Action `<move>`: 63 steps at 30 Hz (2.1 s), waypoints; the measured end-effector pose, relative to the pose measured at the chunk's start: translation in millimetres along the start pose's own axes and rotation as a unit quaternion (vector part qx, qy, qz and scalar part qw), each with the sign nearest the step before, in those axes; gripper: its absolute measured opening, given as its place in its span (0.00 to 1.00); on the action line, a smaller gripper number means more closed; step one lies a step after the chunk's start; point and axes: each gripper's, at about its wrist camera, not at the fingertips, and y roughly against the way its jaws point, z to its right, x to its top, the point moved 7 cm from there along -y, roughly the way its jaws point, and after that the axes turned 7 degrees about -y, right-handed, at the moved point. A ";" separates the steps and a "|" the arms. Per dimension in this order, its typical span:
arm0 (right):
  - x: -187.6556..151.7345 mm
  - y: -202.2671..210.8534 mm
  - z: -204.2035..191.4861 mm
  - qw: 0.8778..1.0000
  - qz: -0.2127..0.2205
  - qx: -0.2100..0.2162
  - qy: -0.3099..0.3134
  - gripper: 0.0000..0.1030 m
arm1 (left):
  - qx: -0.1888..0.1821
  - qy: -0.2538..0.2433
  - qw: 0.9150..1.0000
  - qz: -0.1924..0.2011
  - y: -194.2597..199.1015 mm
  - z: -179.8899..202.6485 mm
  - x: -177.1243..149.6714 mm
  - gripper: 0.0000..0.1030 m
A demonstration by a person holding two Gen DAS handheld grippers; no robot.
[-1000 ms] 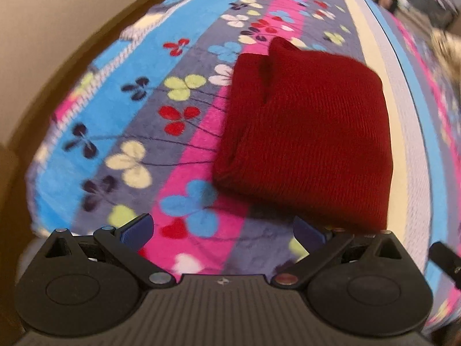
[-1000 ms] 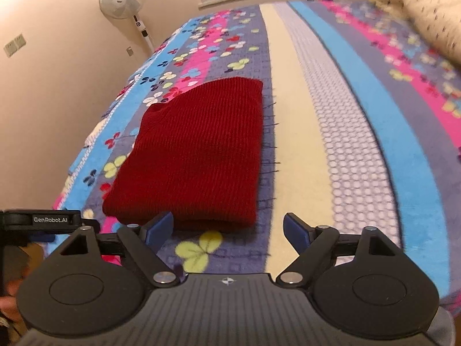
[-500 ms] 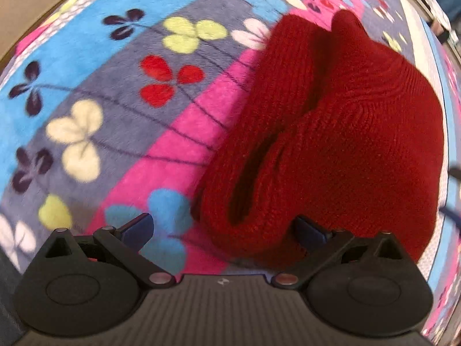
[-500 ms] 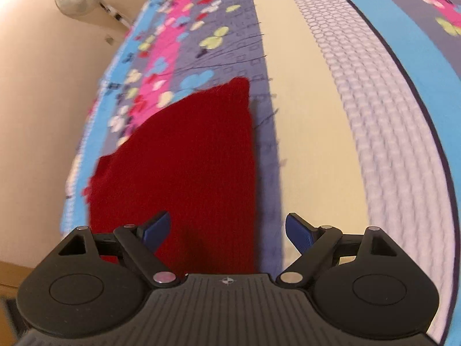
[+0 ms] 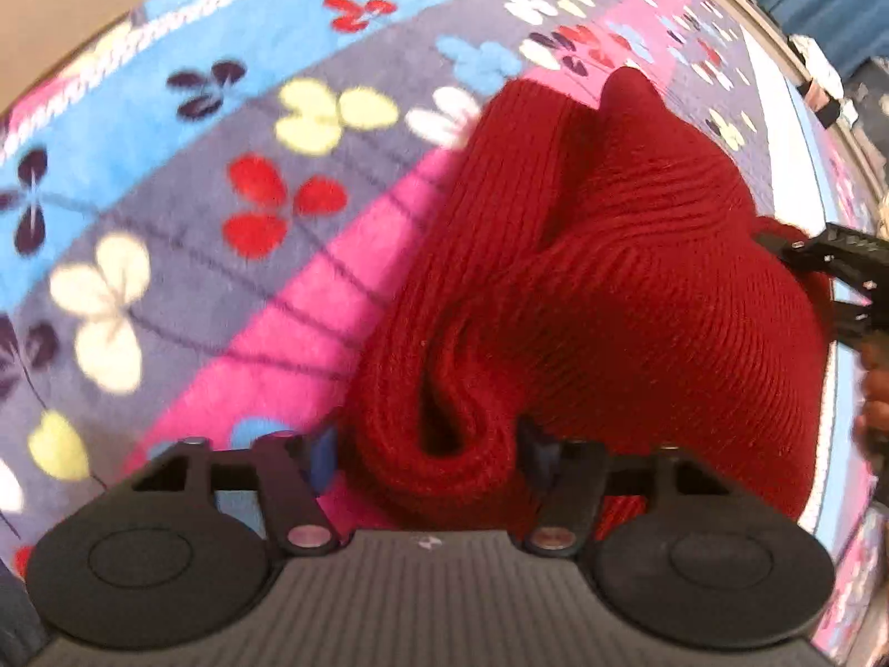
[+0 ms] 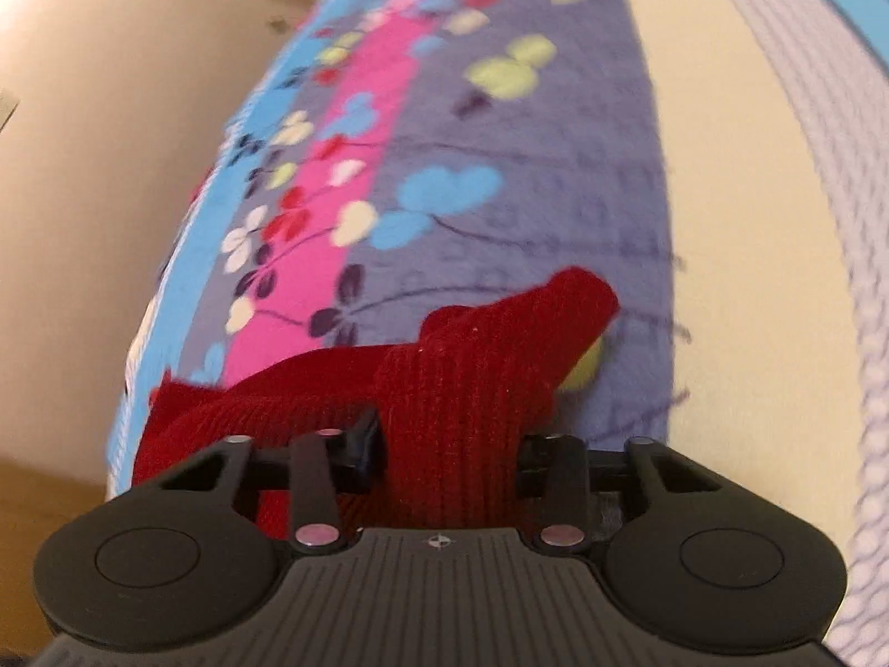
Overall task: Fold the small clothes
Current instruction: 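Grasp the sweater end with both grippers and fold it over onto the other half, then open both grippers and withdraw them from the folded sweater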
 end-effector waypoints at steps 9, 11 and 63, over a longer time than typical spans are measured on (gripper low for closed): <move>40.2 79.2 33.0 0.992 0.125 -0.001 -0.034 0.33 | 0.001 -0.152 0.987 0.046 -14.4 79.8 132.1 0.38; 34.6 101.6 70.3 0.982 0.164 -0.018 -0.093 0.33 | 0.004 -0.222 0.974 0.041 -30.2 126.7 172.9 0.33; -28.7 150.4 92.3 0.963 0.198 -0.183 0.000 0.41 | 0.090 -0.413 0.899 0.115 -32.6 198.8 177.2 1.00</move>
